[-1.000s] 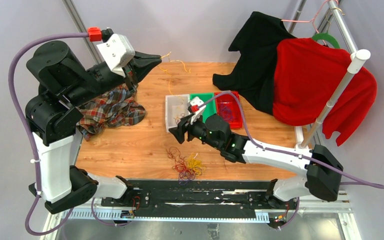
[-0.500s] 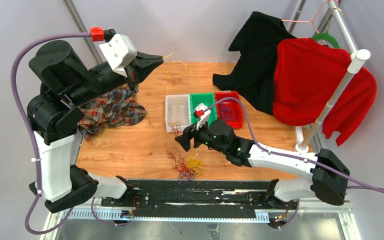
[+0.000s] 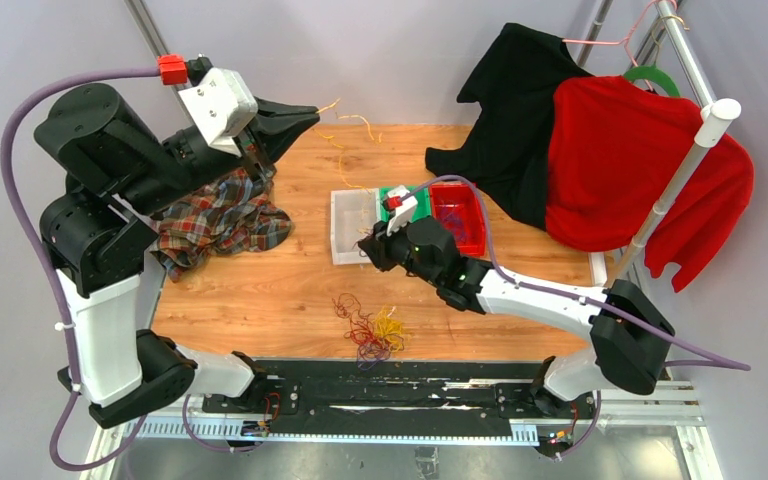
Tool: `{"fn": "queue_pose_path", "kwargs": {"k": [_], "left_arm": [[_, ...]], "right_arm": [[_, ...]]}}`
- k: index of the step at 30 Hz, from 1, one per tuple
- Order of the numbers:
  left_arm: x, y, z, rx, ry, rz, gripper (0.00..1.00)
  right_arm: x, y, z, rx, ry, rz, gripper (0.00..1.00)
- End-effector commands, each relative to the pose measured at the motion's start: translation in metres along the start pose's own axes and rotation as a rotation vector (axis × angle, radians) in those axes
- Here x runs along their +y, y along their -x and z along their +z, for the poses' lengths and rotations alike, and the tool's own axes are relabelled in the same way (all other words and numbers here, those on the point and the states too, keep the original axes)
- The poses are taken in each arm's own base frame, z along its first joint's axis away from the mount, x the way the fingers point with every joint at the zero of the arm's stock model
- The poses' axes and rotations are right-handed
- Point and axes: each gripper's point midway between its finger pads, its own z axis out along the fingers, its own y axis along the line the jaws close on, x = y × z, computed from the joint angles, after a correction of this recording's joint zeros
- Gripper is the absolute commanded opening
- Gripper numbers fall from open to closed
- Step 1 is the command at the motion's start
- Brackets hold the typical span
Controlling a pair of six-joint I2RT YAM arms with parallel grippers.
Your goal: Untangle the cables
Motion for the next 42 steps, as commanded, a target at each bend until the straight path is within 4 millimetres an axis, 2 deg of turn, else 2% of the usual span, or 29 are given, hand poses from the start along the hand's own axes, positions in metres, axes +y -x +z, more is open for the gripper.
{"fn": "queue_pose_path", "kwargs": {"k": [1,3,5,8,11,13,17,20,24,26,29,33,36,42], "left_arm": [[0.008,0.020,-0.004,-0.057,0.033,0.057,0.00],[0.017,0.025,-0.004,-0.066,0.071,0.087,0.00],[0.029,0.034,-0.007,-0.089,0.132,0.122,0.00],[0.065,0.059,-0.017,-0.152,0.323,0.169,0.00],[0.102,0.087,-0.040,-0.229,0.549,0.247,0.00],[0.118,0.109,-0.061,-0.293,0.669,0.308,0.00],[0.136,0.147,-0.098,-0.392,0.837,0.389,0.00],[0.137,0.168,-0.118,-0.465,0.894,0.425,0.00],[0.132,0.169,-0.122,-0.456,0.872,0.453,0.00],[0.129,0.162,-0.119,-0.425,0.845,0.443,0.00],[0.114,0.142,-0.109,-0.369,0.739,0.406,0.00],[0.090,0.109,-0.095,-0.308,0.603,0.347,0.00],[0.075,0.088,-0.088,-0.258,0.524,0.294,0.00],[0.046,0.064,-0.079,-0.221,0.378,0.229,0.00]], "right_arm": [[-0.002,-0.007,0.002,-0.017,0.014,0.033,0.09],[-0.002,-0.019,0.001,0.002,0.020,0.052,0.02],[-0.003,-0.034,0.000,0.023,0.026,0.073,0.01],[-0.006,-0.055,0.000,0.054,0.027,0.108,0.01],[-0.008,-0.071,-0.001,0.082,0.022,0.126,0.01],[-0.009,-0.079,-0.001,0.100,0.020,0.126,0.01],[-0.011,-0.092,-0.001,0.143,0.016,0.122,0.01],[-0.012,-0.098,0.001,0.154,0.011,0.127,0.01],[-0.006,-0.067,0.015,0.125,0.018,0.067,0.00],[-0.008,-0.050,0.023,0.105,0.006,0.033,0.01],[-0.016,-0.020,0.040,0.075,-0.020,0.003,0.01],[-0.034,-0.001,0.069,0.076,-0.036,-0.004,0.01],[-0.051,-0.003,0.088,0.109,-0.060,-0.003,0.02],[-0.077,-0.019,0.117,0.175,-0.108,-0.018,0.05]]}}
